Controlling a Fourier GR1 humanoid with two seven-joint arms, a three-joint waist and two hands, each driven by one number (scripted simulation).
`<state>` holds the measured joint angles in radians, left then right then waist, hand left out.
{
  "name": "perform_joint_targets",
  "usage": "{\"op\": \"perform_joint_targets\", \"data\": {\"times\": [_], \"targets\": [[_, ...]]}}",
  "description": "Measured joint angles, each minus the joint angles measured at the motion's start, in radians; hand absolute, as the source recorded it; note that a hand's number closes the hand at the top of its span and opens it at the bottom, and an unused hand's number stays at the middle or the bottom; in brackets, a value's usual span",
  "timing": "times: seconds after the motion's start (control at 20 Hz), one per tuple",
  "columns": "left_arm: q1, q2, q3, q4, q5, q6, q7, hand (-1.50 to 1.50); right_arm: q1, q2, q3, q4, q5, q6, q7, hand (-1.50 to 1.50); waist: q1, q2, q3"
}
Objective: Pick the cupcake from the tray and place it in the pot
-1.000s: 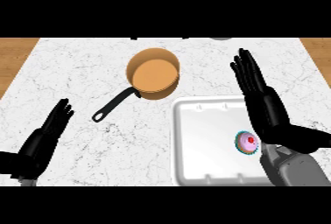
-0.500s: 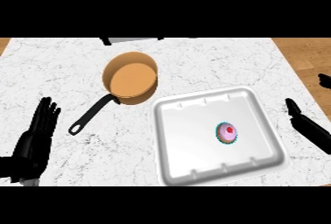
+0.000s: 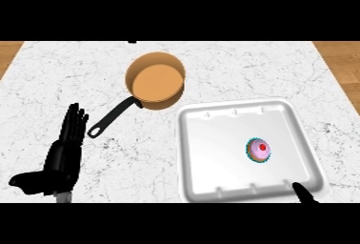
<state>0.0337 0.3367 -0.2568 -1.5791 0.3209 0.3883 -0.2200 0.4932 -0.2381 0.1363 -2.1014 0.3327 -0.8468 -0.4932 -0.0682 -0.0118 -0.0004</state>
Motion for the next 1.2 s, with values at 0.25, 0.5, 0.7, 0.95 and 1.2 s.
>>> {"op": "perform_joint_targets", "data": {"times": [0.25, 0.5, 0.7, 0.95, 1.2], "targets": [[-0.029, -0.011, -0.012, 0.003, -0.019, 0.002, 0.010, 0.00, 0.254, 0.022, 0.075, -0.060, 0.186, -0.008, 0.091, -1.50, 0.028, 0.011, -0.003], [-0.055, -0.018, -0.024, 0.005, -0.031, -0.001, 0.020, 0.00, 0.422, 0.024, 0.109, -0.067, 0.378, 0.083, 0.270, -1.50, 0.057, 0.025, -0.006], [-0.066, -0.036, -0.044, 0.007, -0.043, -0.002, 0.022, 0.00, 0.449, 0.081, 0.136, -0.098, 0.562, 0.195, 0.461, -1.50, 0.081, 0.030, -0.006], [-0.080, -0.051, -0.051, 0.019, -0.053, -0.005, 0.032, 0.00, 0.340, 0.180, 0.198, -0.140, 0.790, 0.393, 0.712, -1.50, 0.093, 0.027, -0.004], [-0.103, -0.070, -0.042, 0.044, -0.067, -0.005, 0.035, 0.00, 0.148, 0.221, 0.227, -0.089, 0.927, 0.570, 0.938, -1.50, 0.084, 0.020, -0.002]]}}
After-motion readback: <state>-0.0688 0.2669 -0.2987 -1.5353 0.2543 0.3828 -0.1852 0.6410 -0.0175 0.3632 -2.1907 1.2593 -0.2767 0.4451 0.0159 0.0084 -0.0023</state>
